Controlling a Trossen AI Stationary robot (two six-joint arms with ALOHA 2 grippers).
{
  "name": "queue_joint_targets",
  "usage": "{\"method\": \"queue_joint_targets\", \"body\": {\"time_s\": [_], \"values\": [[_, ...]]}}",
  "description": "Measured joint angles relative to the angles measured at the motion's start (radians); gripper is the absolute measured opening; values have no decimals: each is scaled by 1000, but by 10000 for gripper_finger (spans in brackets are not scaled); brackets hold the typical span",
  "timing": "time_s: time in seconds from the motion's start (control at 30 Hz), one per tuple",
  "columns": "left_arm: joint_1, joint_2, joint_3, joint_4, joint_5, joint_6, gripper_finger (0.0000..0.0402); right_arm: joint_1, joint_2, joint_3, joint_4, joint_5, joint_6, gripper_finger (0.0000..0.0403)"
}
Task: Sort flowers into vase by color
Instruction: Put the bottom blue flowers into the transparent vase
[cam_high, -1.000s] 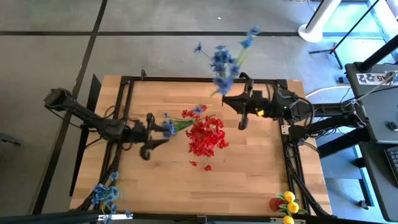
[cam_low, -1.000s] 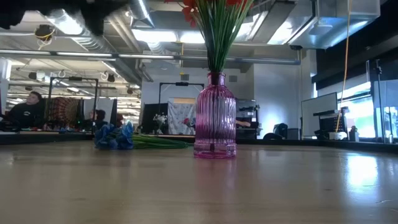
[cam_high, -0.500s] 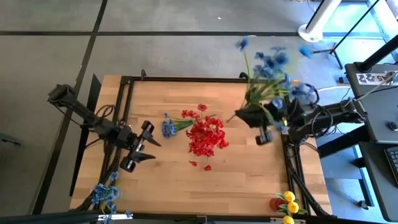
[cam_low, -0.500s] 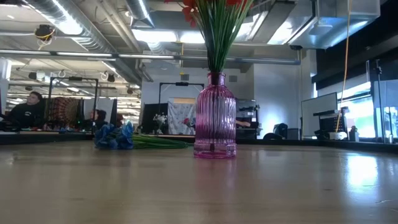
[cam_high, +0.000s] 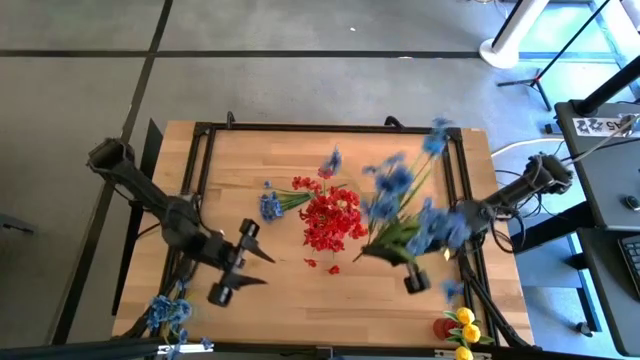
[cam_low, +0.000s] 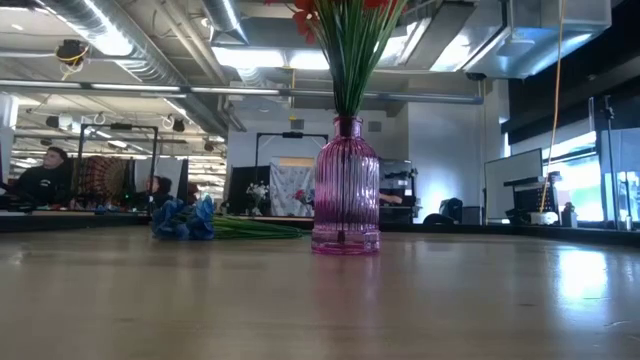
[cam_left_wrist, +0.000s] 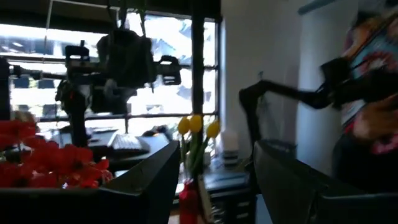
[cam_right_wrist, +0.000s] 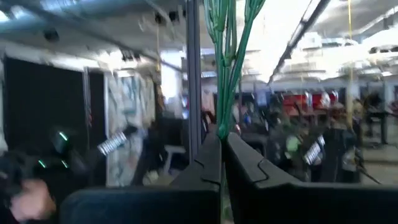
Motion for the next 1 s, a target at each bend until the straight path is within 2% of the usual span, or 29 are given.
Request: {"method": "queue_joint_targets", "body": {"time_s": [0.17, 0.3, 0.47, 0.57, 0.77, 1.0], "values": [[-33, 105, 120, -76, -89, 31, 200, 83, 84, 74, -116, 117, -46, 3], [-35, 161, 167, -83, -98, 21, 200, 112, 159, 94, -121, 133, -55, 3], [-11, 215, 186, -60, -151, -8, 200, 97, 253, 95, -121, 168, -66, 3], [20, 243, 186, -55, -153, -36, 200, 86, 303, 95, -105, 167, -46, 3], [43, 301, 186, -15, -72, -11, 200, 73, 368, 95, -44, 199, -42, 3], [97, 346, 185, 42, -88, -64, 200, 50, 397, 95, -21, 215, -44, 3]]}}
